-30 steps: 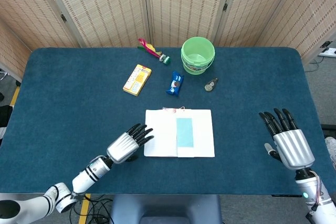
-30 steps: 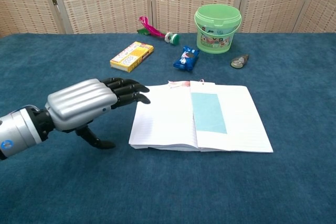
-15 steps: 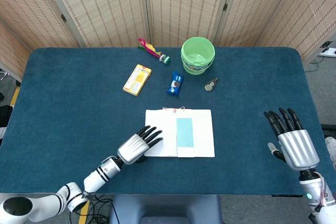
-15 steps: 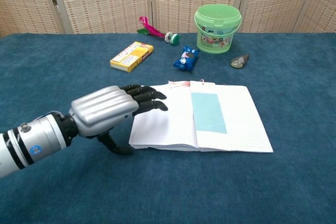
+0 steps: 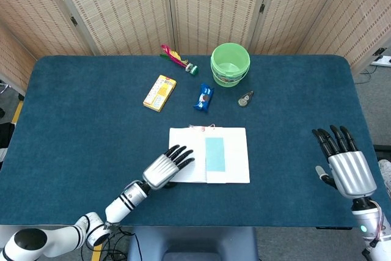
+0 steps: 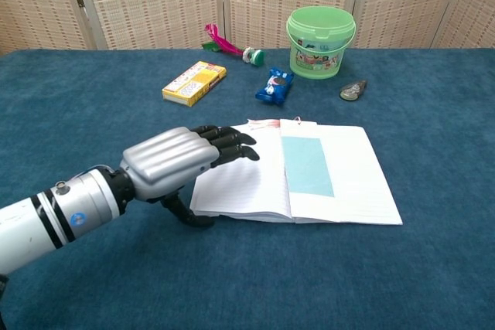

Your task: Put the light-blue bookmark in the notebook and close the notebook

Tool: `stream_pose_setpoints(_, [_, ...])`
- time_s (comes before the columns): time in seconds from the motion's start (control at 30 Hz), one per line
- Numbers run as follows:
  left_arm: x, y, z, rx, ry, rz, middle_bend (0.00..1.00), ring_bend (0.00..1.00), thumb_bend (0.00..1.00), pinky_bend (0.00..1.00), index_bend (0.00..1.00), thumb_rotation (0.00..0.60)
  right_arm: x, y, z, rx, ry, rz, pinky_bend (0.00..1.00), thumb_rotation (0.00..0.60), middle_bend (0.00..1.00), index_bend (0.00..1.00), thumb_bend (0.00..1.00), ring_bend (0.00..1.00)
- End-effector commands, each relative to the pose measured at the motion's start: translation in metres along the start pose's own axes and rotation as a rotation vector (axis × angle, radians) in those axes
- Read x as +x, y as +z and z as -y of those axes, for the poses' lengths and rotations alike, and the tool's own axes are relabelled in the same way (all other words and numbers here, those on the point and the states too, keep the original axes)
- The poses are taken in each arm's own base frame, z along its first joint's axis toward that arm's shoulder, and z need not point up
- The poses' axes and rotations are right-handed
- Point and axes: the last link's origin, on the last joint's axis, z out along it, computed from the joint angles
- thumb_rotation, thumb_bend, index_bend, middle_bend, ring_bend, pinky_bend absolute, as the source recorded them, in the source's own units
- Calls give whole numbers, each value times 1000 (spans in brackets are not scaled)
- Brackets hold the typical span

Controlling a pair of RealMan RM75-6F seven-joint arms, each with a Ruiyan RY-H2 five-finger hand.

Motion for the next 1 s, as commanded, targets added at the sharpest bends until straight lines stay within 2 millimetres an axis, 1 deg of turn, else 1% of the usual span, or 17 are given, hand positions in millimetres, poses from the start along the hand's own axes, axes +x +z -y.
stream_pose_setpoints(0.03, [1, 2, 0, 5, -3, -10, 92, 65, 187, 137, 175, 600, 0, 0, -1, -3, 1, 1, 0, 600, 125, 0, 206, 0])
stream_pose_setpoints(0.3, [2, 5, 3, 17, -17, -60, 99, 66, 186, 137, 270, 600, 0, 0, -1, -1, 5, -3, 0, 600, 125, 0, 206, 0])
stream_pose_setpoints(0.43, [1, 10, 2, 12, -34, -82, 128, 76, 186, 137, 328, 600, 0, -2, -3, -8, 7, -5, 0, 600, 125, 0, 205, 0])
stream_pose_setpoints(0.5, [1, 12, 2, 7, -35, -98, 157, 103, 194, 137, 370, 600, 1, -2, -4, -11, 9, -8, 0, 600, 125, 0, 205, 0])
stream_pose_setpoints(0.57, [0, 13, 3, 1, -33, -108, 175, 116, 227, 137, 403, 600, 1, -3, -5, -12, 11, -10, 0, 600, 125, 0, 203, 0])
stream_pose_setpoints(0.7, [-1, 16, 5, -12, -40, -121, 207, 132, 337, 138, 480, 600, 2, -4, -5, -12, 11, -12, 0, 600, 125, 0, 201, 0])
stream_pose_setpoints(0.9, [0, 19, 4, -45, -37, -134, 239, 149, 430, 139, 557, 600, 3, -6, -7, -15, 14, -18, 0, 600, 125, 0, 201, 0])
stream_pose_setpoints(1.0, [1, 20, 2, -59, -34, -135, 246, 151, 470, 139, 578, 600, 4, -7, -9, -18, 16, -21, 0, 600, 125, 0, 201, 0])
